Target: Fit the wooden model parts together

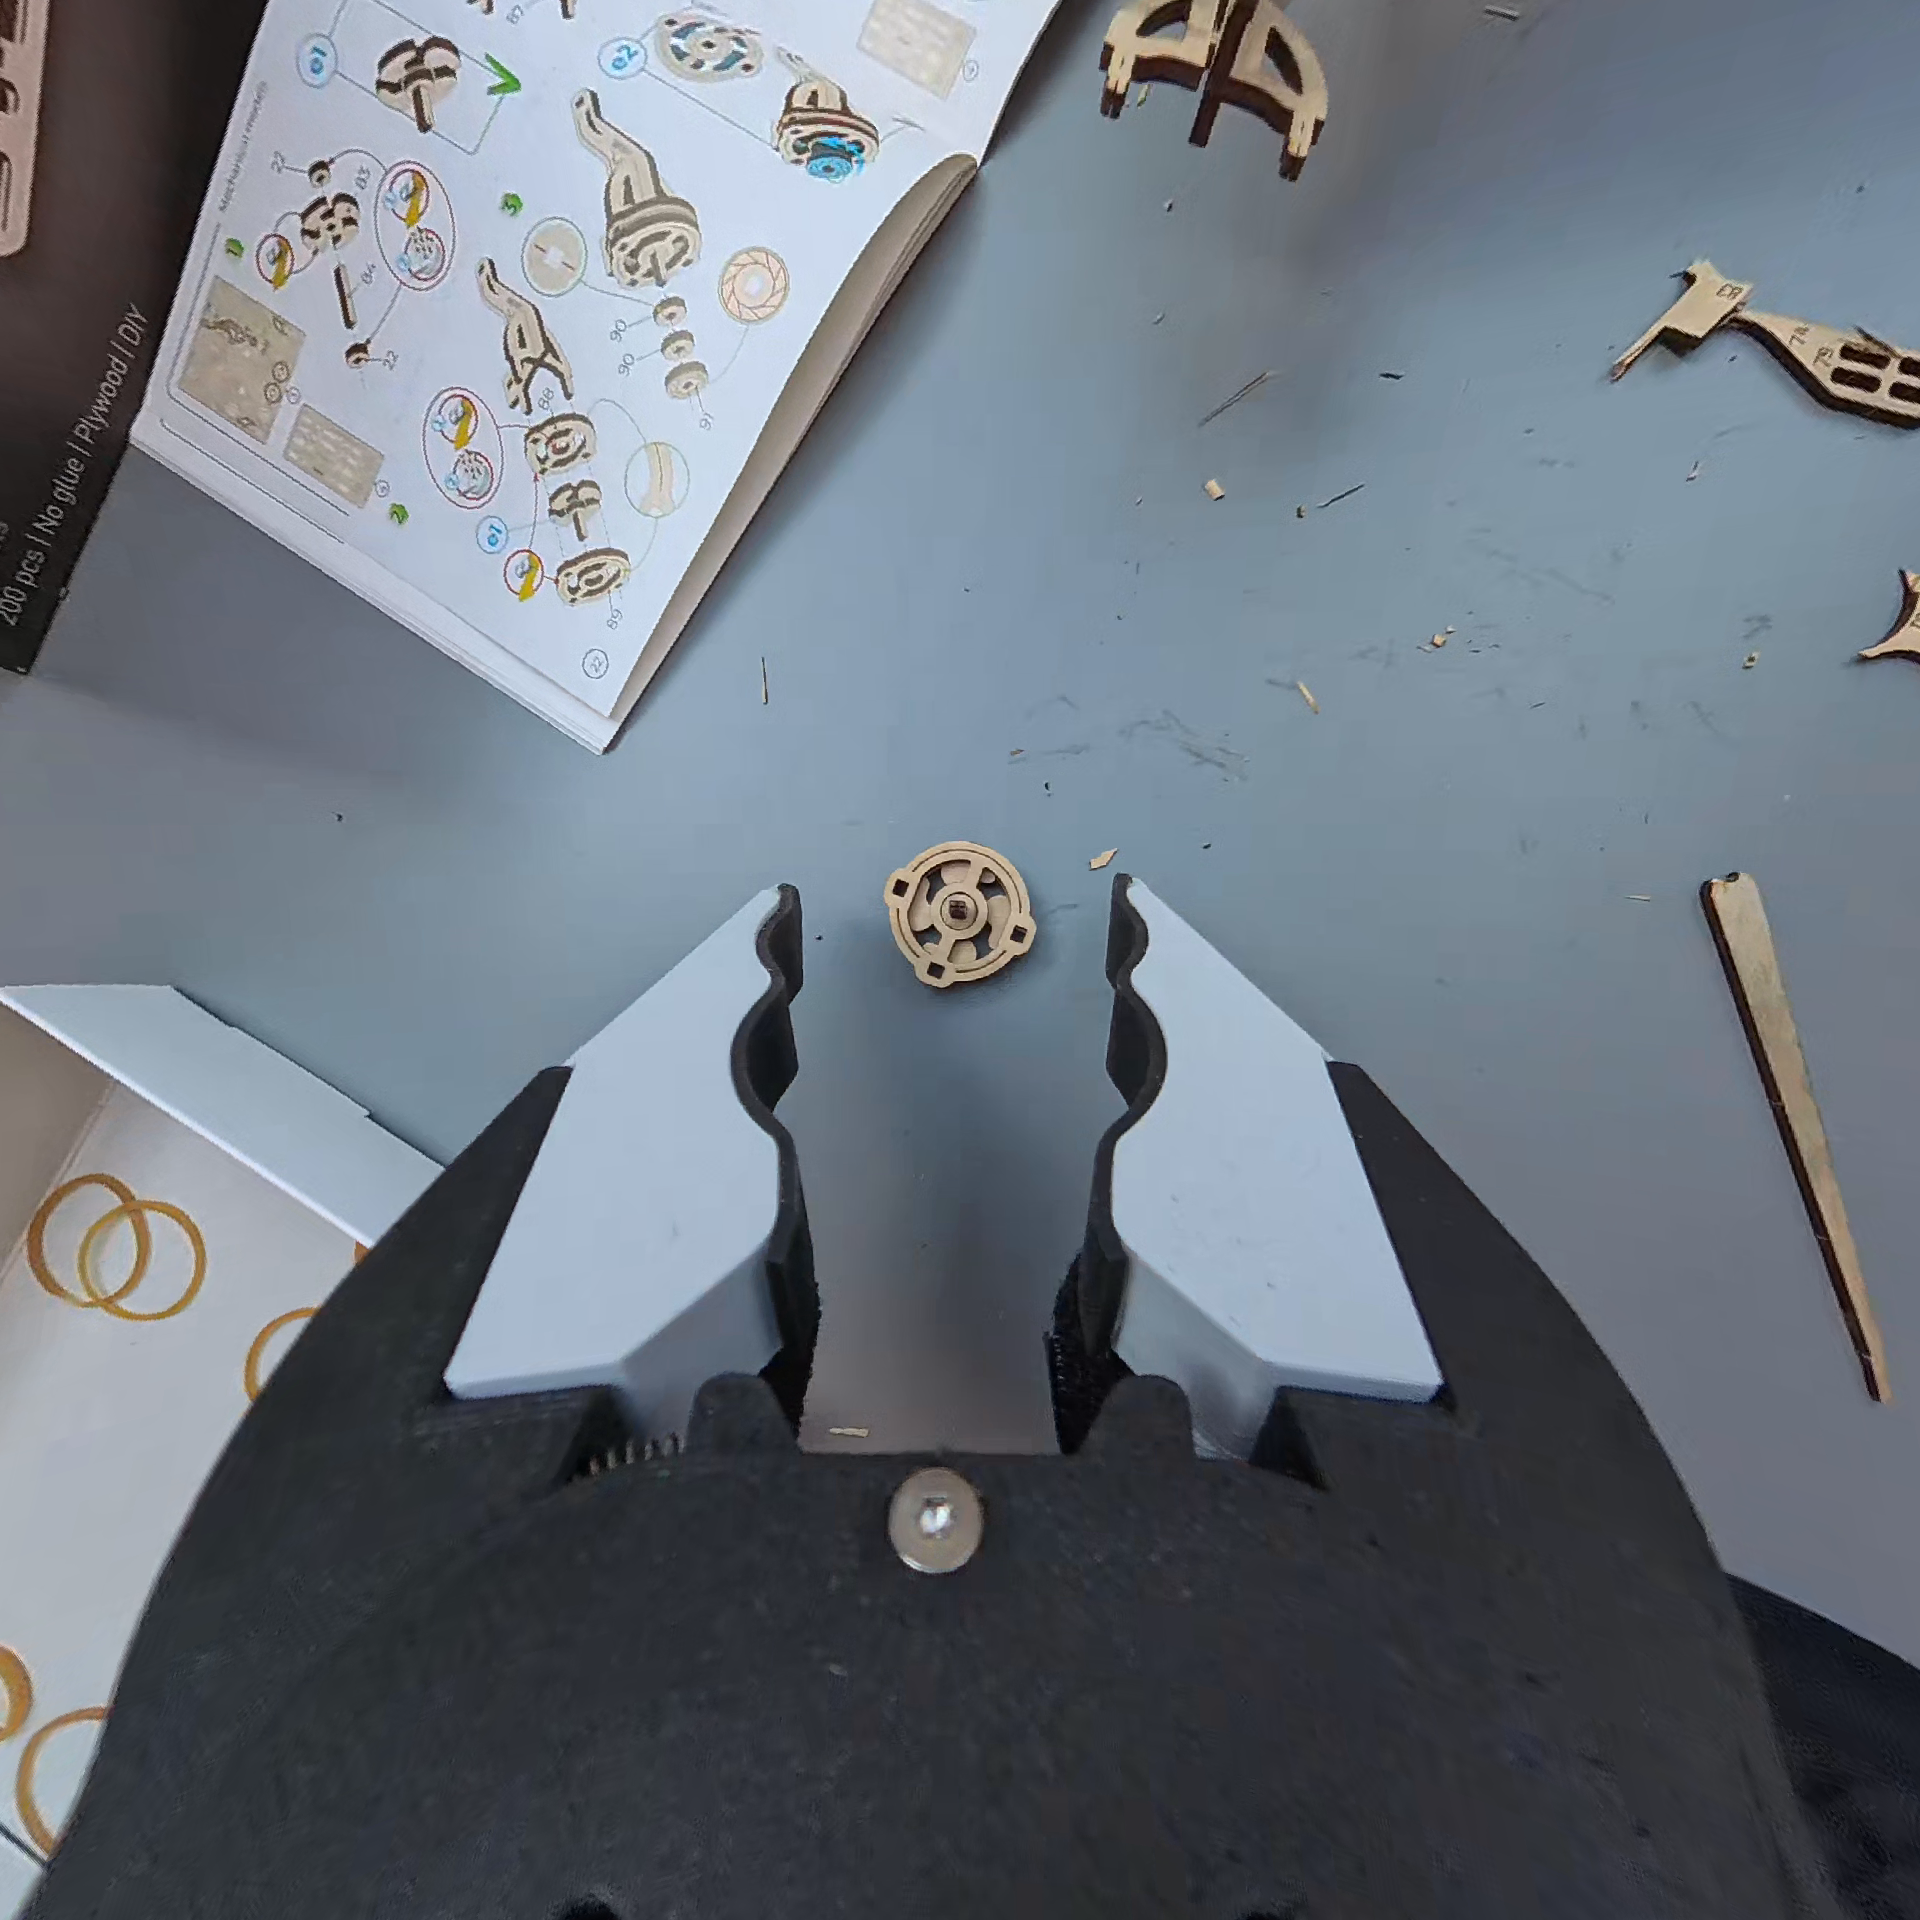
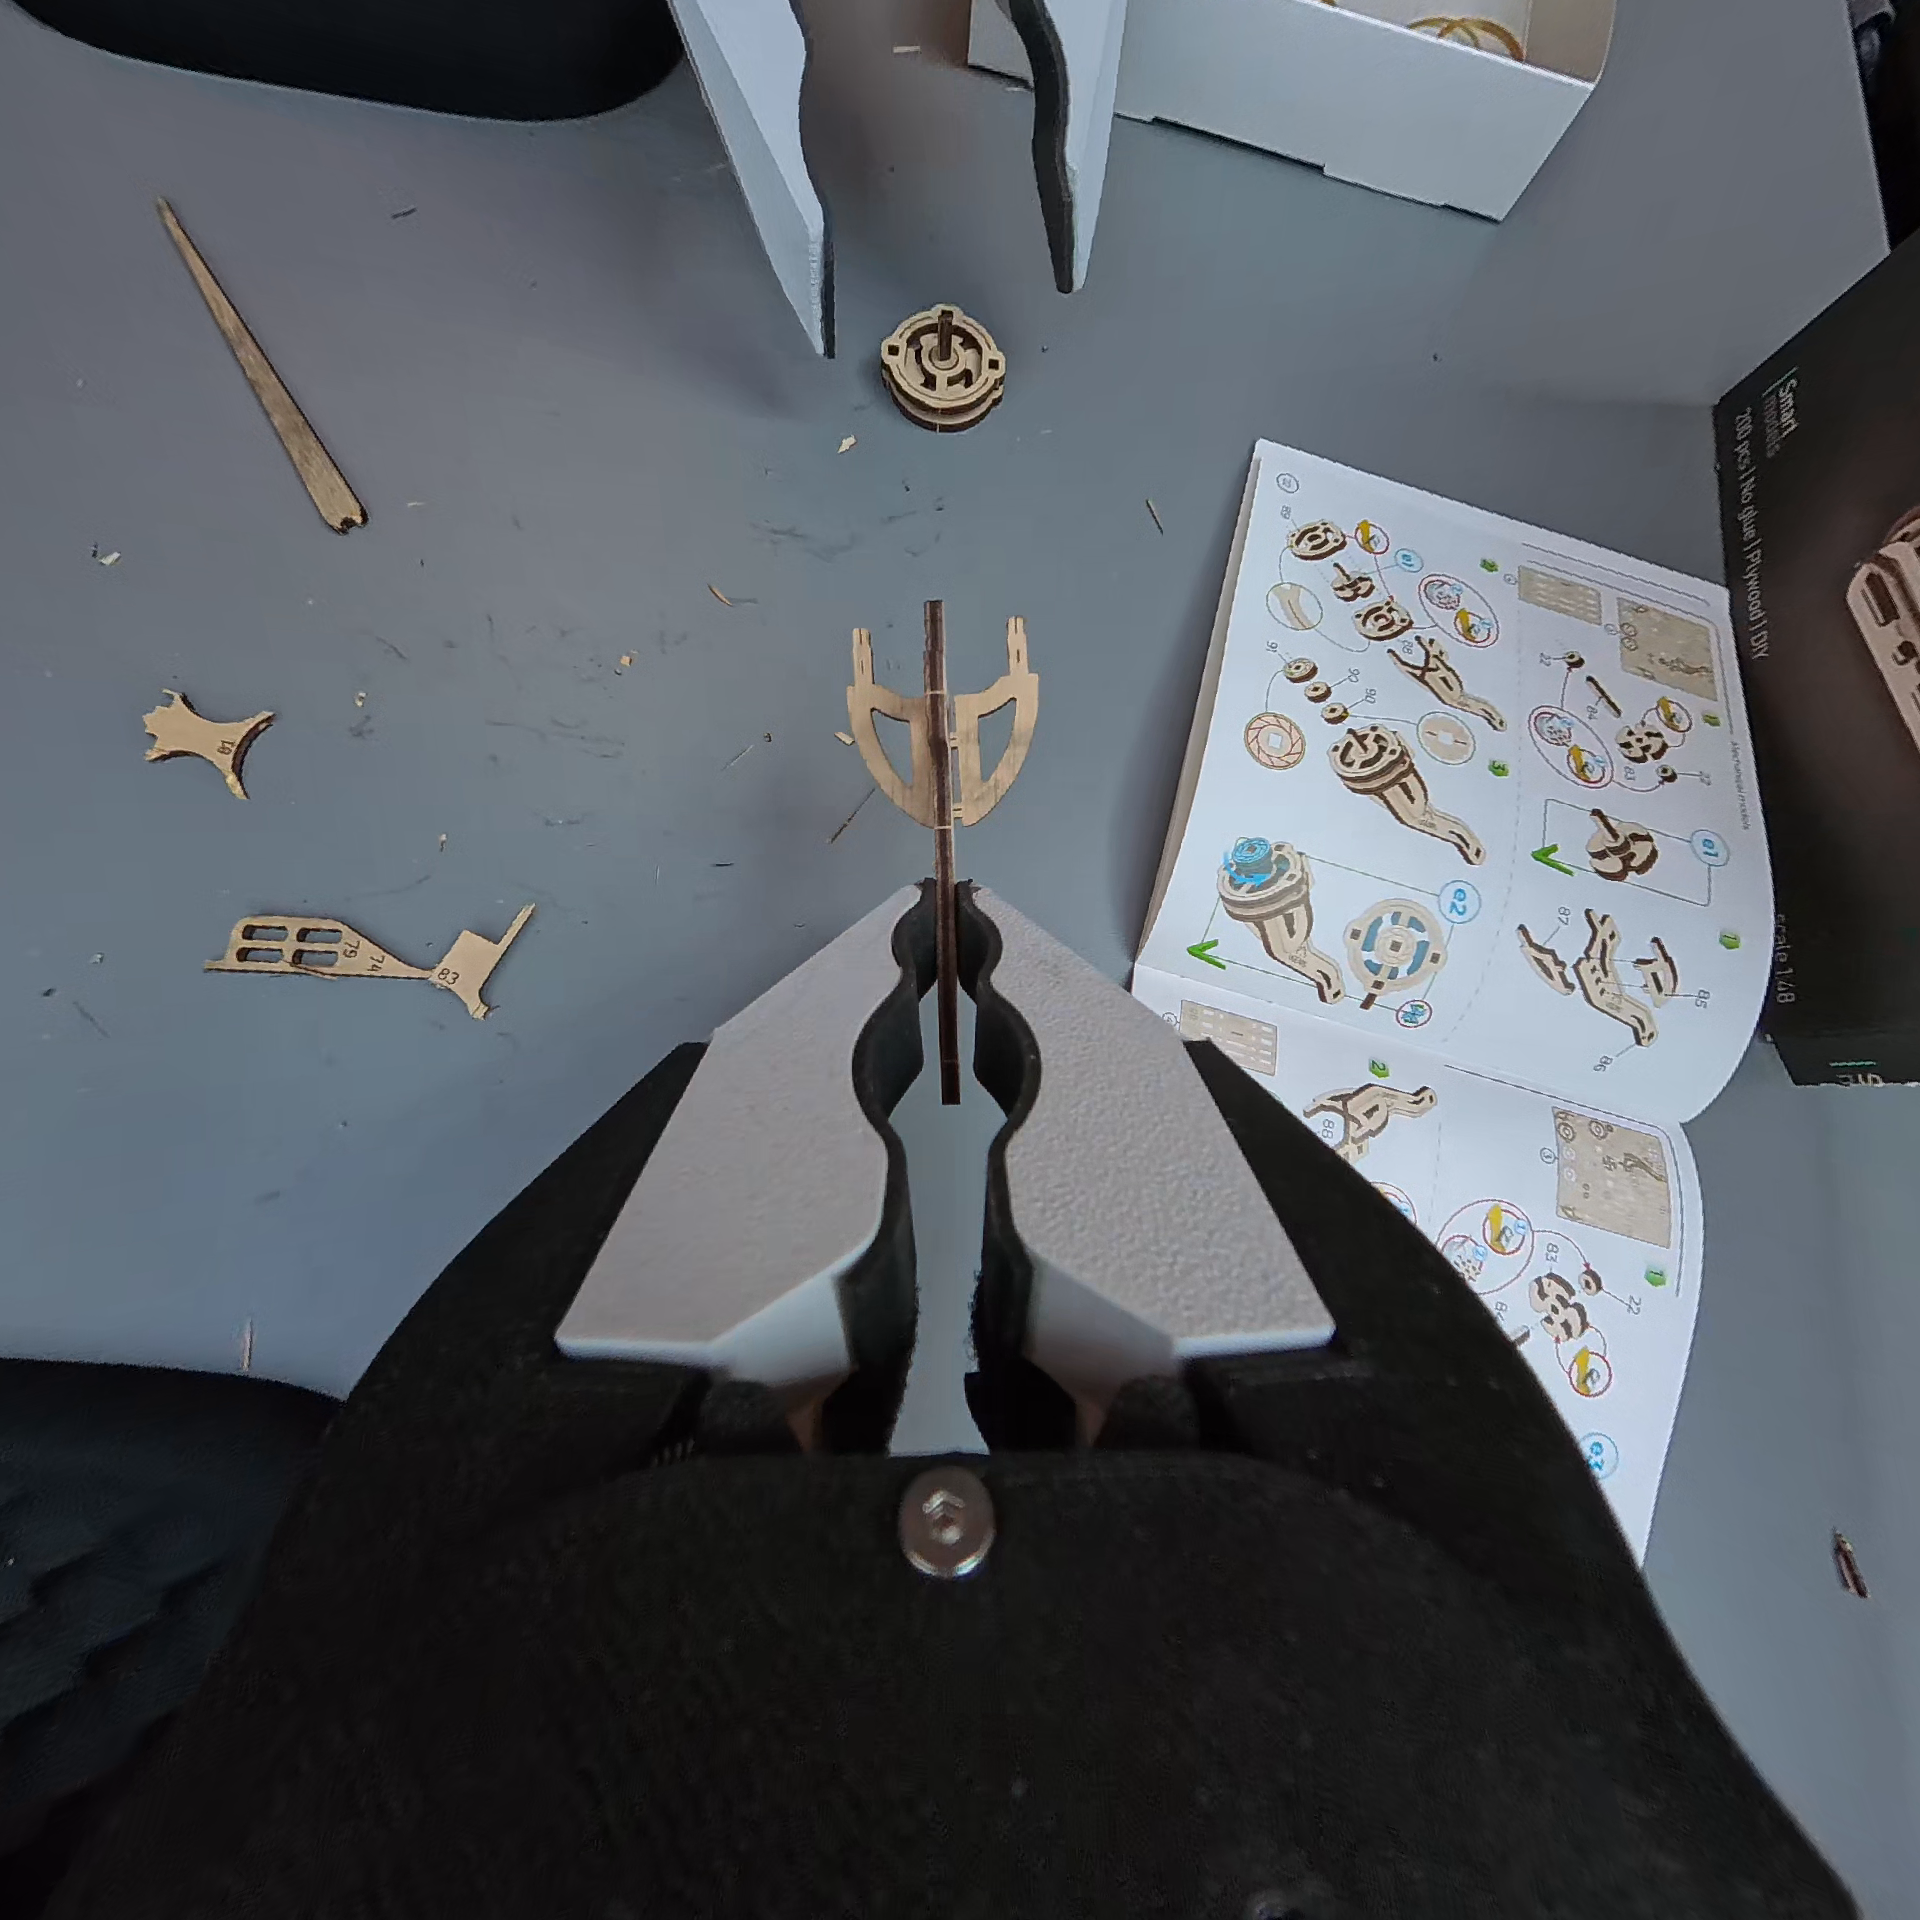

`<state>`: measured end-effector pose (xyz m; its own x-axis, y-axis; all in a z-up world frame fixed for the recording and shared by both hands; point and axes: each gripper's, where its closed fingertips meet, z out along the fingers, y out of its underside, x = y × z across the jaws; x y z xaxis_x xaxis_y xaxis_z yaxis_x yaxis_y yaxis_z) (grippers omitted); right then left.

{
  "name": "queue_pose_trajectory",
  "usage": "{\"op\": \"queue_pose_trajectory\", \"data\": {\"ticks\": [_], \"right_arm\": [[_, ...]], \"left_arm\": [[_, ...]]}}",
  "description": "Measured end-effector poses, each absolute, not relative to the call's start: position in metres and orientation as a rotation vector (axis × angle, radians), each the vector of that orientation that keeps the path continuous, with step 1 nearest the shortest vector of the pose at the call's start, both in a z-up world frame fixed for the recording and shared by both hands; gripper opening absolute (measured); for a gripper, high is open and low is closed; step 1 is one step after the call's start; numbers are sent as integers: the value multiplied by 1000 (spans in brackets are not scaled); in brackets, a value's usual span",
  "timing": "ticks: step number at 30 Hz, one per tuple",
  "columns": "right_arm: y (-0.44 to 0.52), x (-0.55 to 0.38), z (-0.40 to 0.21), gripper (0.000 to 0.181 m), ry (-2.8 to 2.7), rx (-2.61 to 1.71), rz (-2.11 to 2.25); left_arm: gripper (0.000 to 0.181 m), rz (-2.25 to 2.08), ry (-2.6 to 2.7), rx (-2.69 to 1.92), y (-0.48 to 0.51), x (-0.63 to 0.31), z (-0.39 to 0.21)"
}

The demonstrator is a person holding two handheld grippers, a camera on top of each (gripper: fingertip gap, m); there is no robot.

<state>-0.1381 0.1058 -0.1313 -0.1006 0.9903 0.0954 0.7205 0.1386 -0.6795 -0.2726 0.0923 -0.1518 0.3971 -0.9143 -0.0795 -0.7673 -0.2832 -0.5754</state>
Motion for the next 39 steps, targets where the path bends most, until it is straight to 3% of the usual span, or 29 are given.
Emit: {"op": "queue_pose_trajectory", "data": {"ticks": [1, 16, 39], "right_arm": [[105, -138, -130, 0, -1881, -1634, 654], [100, -135, -126, 1, -1877, -1643, 696], [99, -131, -131, 0, -1891, -1681, 718]], "left_arm": [[58, -380, 1461, -2117, 91, -273, -152], [56, -384, 1825, -1985, 90, -279, -153], [47, -331, 1972, -1973, 91, -276, -170]]}}
